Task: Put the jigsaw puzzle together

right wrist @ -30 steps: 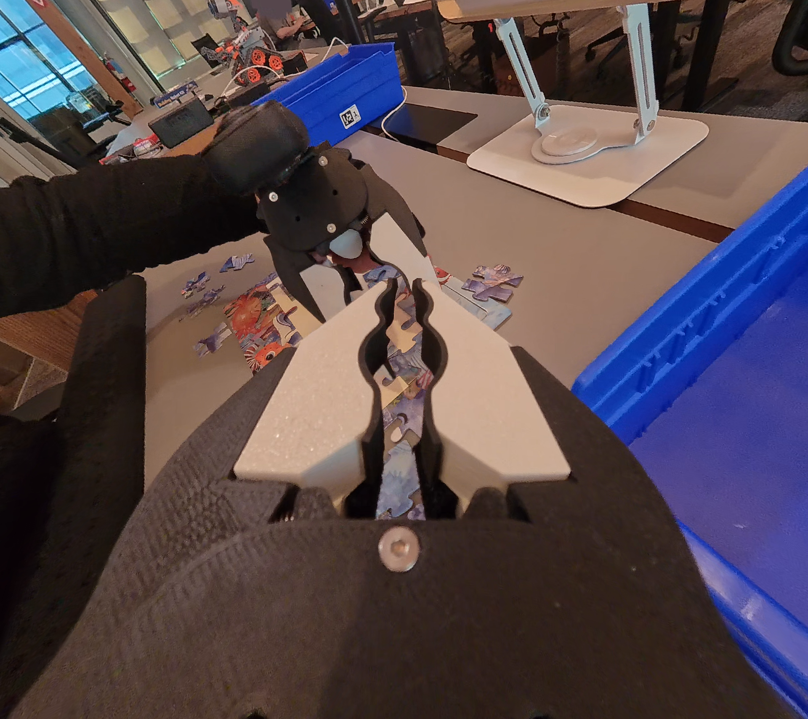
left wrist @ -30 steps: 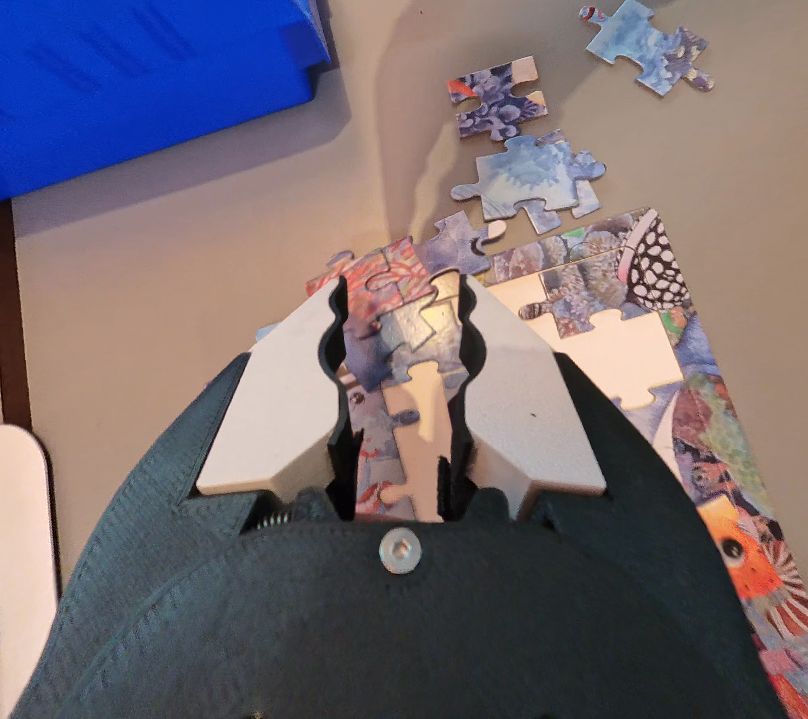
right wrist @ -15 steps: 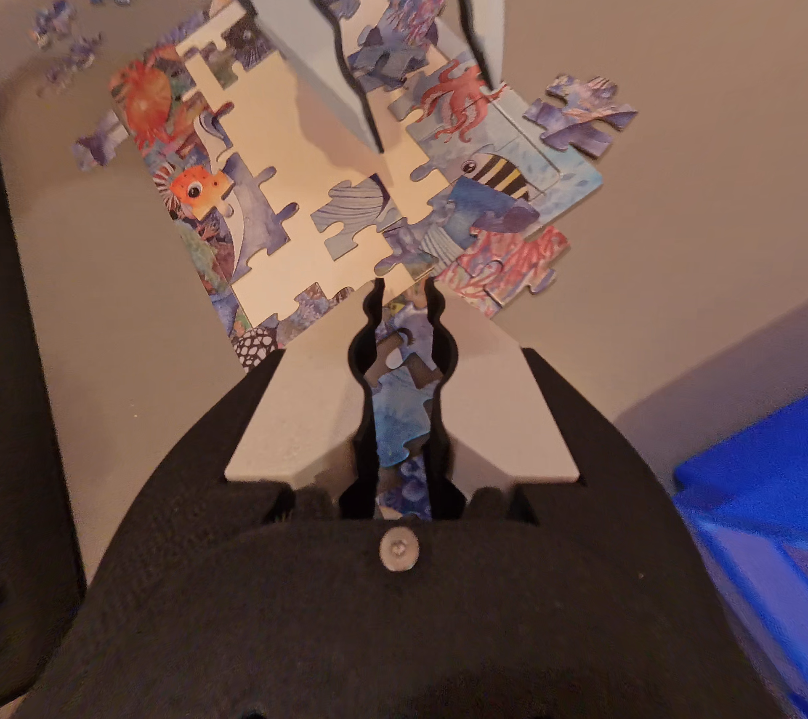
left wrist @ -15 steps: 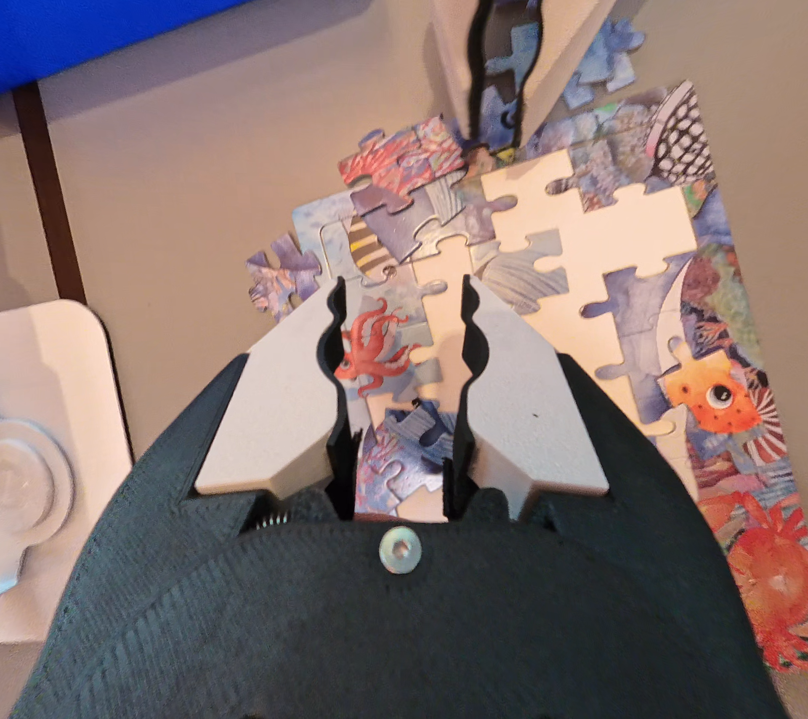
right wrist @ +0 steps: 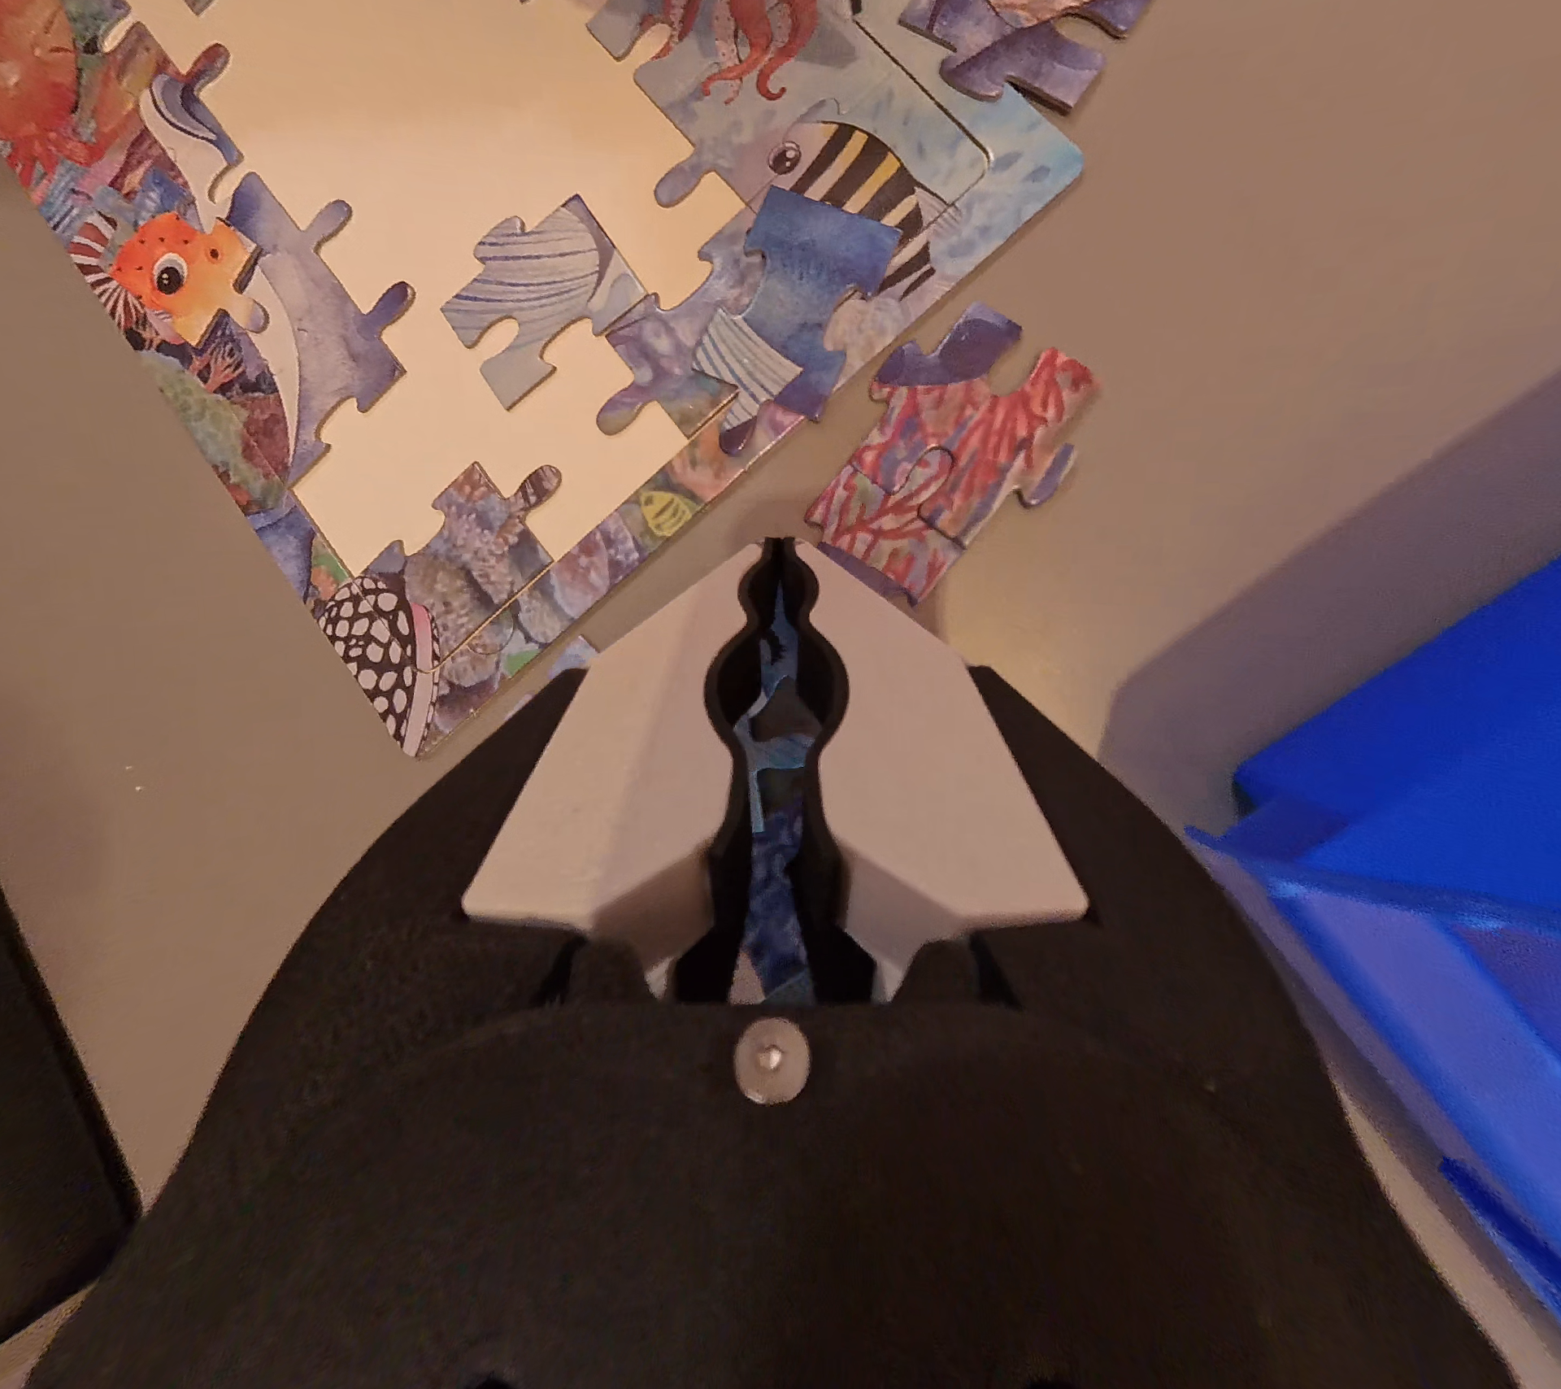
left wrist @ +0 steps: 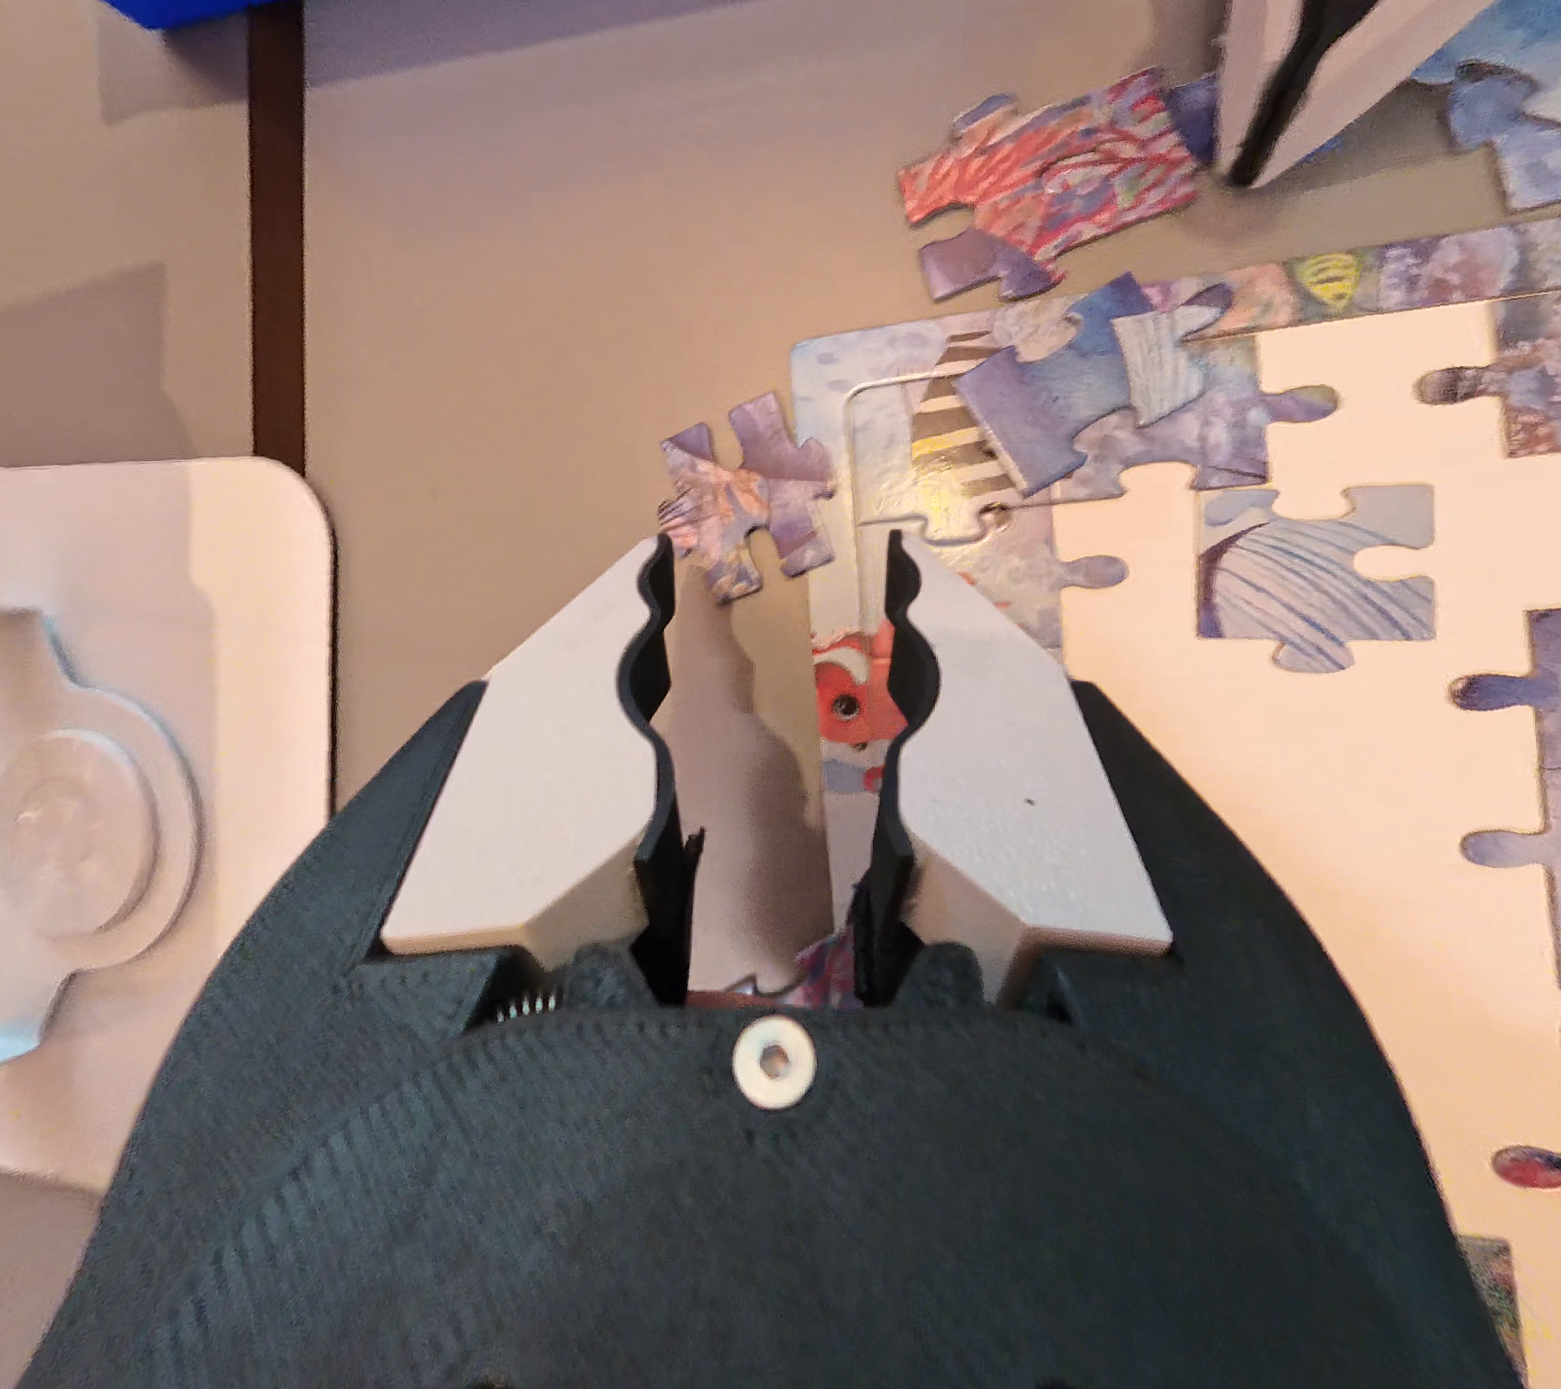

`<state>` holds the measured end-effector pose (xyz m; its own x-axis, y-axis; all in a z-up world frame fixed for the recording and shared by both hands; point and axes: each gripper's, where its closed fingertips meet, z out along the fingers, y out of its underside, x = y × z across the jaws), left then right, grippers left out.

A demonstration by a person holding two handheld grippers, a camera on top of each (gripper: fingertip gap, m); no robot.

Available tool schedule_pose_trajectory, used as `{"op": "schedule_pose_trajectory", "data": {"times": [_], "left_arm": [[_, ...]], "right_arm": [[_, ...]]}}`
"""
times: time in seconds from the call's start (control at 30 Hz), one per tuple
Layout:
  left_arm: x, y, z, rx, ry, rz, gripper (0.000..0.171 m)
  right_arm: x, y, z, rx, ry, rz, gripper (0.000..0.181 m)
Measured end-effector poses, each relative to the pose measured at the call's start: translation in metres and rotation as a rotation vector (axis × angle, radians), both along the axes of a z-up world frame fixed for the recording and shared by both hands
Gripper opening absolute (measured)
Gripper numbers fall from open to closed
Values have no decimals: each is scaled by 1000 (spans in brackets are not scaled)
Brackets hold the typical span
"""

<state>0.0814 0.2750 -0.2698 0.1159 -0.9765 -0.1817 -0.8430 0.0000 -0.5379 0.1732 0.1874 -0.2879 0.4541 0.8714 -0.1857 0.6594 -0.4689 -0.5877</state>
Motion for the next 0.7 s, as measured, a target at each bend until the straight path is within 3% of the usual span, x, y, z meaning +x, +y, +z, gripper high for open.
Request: {"op": "schedule_pose_trajectory", "data": {"times": [0.17, 0.27, 0.4, 0.7], "left_arm": [[27, -51, 7, -55, -52, -231, 47], [35, -61, 1, -55, -26, -287, 43], [37, -61, -13, -55, 22, -303, 33], [38, -71, -14, -112, -4, -242, 10]], "right_arm": [[5, 6, 3, 10, 6, -31, 11], [1, 5, 8, 7, 38, -27, 11], [-2, 4, 10, 9, 52, -18, 12], [-5, 3, 15, 5, 87, -14, 13]]}}
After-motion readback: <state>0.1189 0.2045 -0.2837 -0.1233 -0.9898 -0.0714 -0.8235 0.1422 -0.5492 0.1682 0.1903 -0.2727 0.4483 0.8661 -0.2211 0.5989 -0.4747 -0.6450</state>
